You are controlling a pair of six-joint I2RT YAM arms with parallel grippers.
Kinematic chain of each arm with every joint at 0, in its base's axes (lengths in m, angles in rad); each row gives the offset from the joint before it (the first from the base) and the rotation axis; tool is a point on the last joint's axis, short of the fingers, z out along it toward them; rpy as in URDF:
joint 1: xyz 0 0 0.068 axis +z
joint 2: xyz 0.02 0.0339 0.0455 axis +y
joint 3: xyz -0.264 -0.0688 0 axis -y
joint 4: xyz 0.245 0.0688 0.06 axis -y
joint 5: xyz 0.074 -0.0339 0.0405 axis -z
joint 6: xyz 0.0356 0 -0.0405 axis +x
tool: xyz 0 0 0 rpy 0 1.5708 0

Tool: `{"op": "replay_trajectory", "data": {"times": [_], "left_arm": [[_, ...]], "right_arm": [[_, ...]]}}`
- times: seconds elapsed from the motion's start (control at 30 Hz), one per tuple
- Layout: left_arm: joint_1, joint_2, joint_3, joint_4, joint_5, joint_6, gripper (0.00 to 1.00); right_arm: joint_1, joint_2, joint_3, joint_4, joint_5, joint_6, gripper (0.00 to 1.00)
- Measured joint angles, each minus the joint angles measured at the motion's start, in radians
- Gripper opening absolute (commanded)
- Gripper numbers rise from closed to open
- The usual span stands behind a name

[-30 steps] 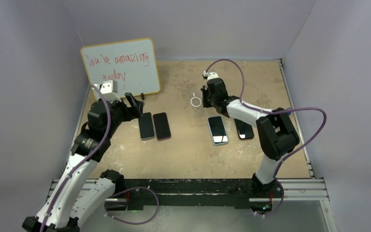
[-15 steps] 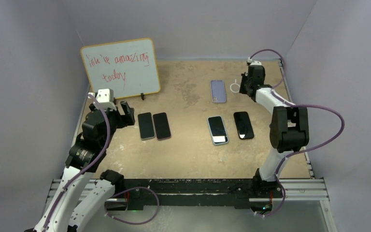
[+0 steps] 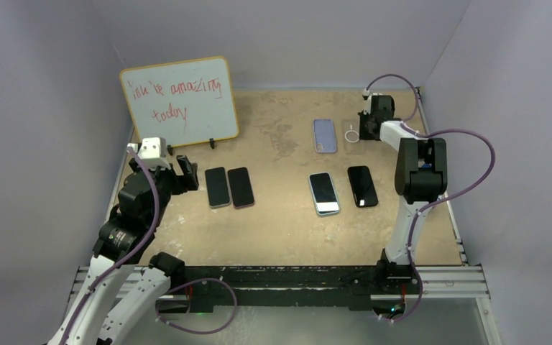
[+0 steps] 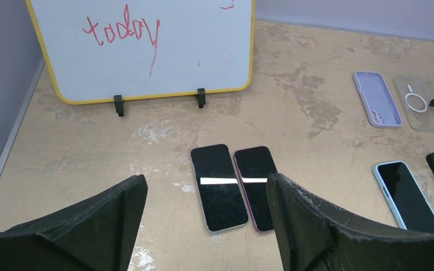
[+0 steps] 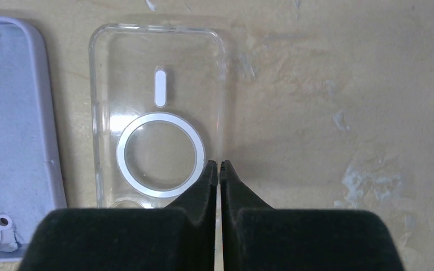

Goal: Take the phone out of the phone case
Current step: Place the phone case at the center of the board.

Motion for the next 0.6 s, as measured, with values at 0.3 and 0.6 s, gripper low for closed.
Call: {"op": "replay_trajectory", "data": {"times": [0.3,0.6], "left_arm": [[0.0,0.0,0.0,0.0,0.0,0.001,0.81],[0.0,0.0,-0.002,0.0,0.003,0.001,0.81]], "right_arm": [[0.003,0.043,0.047,-0.005,-0.09,-0.046,0.0],[0.004,0.047,0.049,-0.003,-0.137,-0.033,0.0]]}}
